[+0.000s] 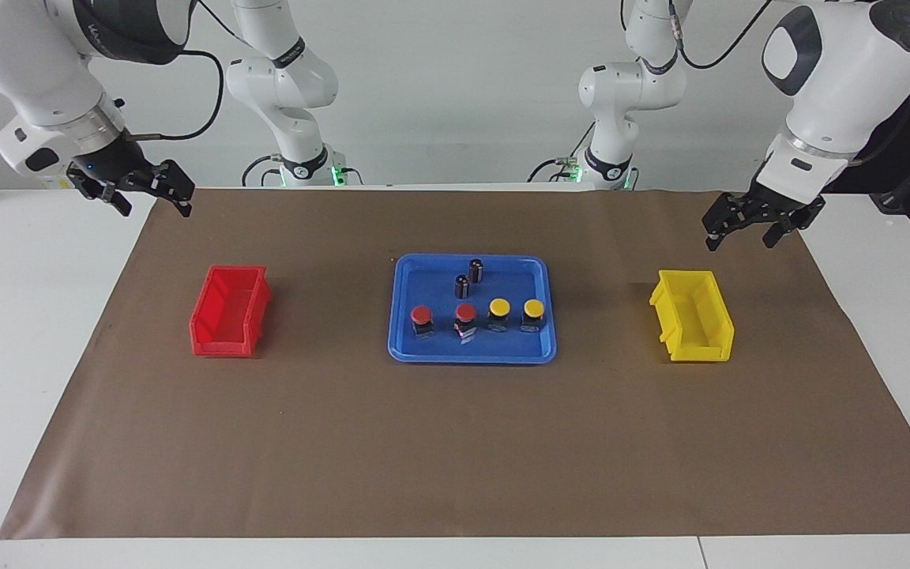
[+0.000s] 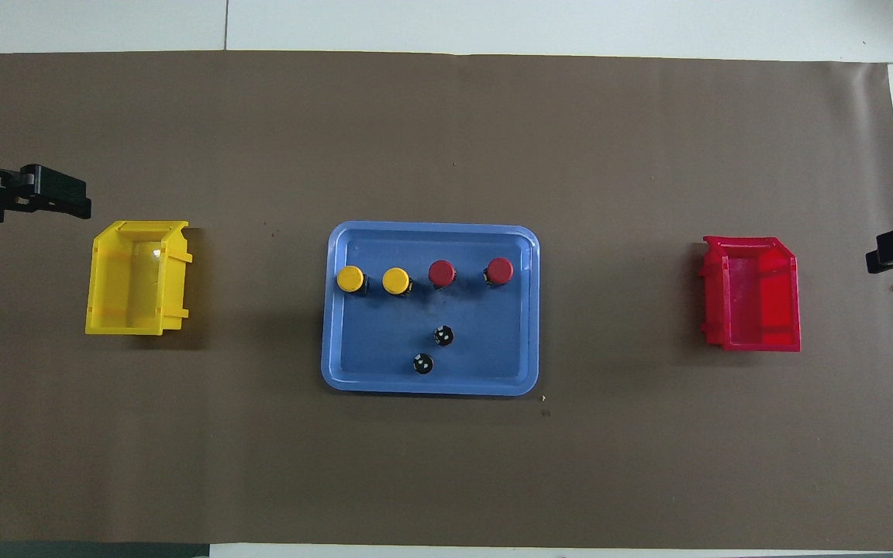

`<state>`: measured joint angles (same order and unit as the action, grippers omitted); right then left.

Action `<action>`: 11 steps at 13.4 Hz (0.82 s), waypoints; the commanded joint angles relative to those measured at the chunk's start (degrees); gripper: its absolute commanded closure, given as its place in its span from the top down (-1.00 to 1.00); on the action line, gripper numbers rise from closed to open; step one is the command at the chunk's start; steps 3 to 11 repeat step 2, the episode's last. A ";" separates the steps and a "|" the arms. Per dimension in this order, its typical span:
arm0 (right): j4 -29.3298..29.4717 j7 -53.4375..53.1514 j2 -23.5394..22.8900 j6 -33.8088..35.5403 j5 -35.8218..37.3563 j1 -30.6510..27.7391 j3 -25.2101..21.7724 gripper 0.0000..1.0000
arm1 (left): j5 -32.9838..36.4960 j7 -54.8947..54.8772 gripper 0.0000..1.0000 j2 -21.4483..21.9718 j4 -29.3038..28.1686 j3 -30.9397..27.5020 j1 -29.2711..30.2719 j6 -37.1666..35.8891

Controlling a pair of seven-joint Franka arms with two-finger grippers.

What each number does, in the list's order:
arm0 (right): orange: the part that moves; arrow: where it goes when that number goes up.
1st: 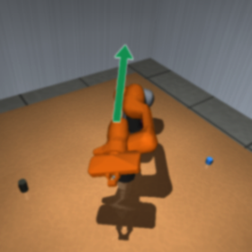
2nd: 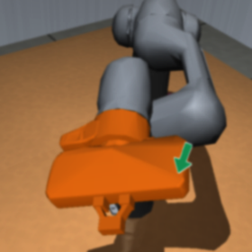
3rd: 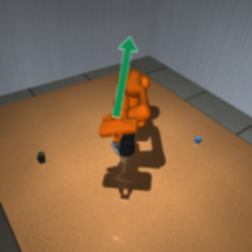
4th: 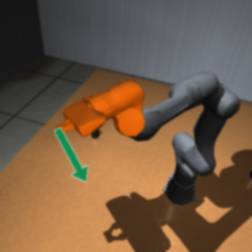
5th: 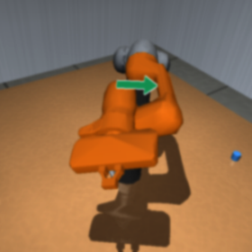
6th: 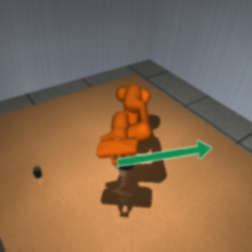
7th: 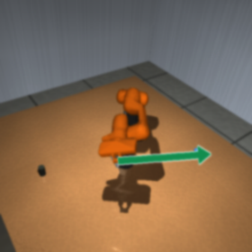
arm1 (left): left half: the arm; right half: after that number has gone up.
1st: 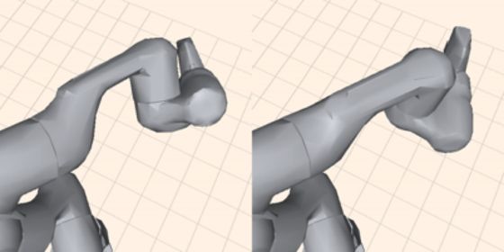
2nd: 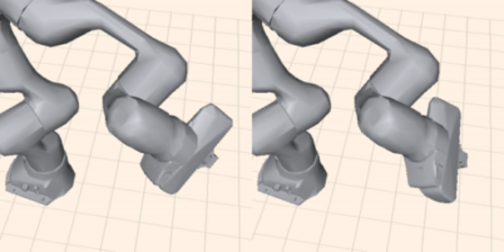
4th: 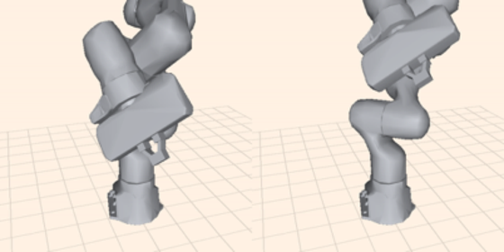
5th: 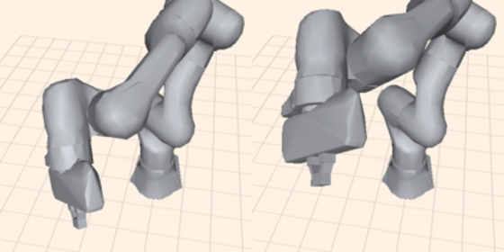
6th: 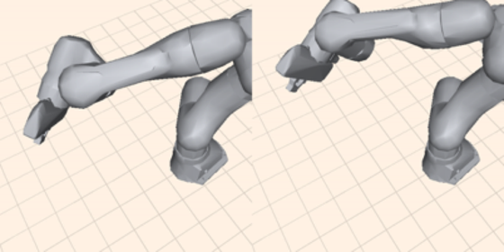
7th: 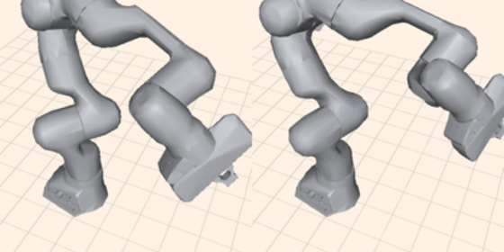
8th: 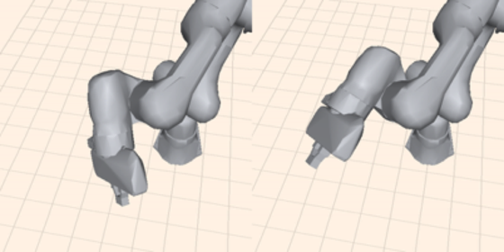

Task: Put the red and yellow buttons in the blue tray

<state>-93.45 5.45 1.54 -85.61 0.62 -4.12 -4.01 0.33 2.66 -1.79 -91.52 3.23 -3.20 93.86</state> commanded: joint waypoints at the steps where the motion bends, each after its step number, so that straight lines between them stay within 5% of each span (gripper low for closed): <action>1: -1.47 1.32 1.27 -0.26 0.08 -0.45 0.23 1.00 | -1.20 -2.13 1.00 0.99 0.73 0.37 1.35 -2.27; 11: -1.47 1.32 1.27 -0.26 0.08 -0.45 0.23 1.00 | -1.29 -2.22 1.00 1.00 0.82 0.29 1.44 -2.97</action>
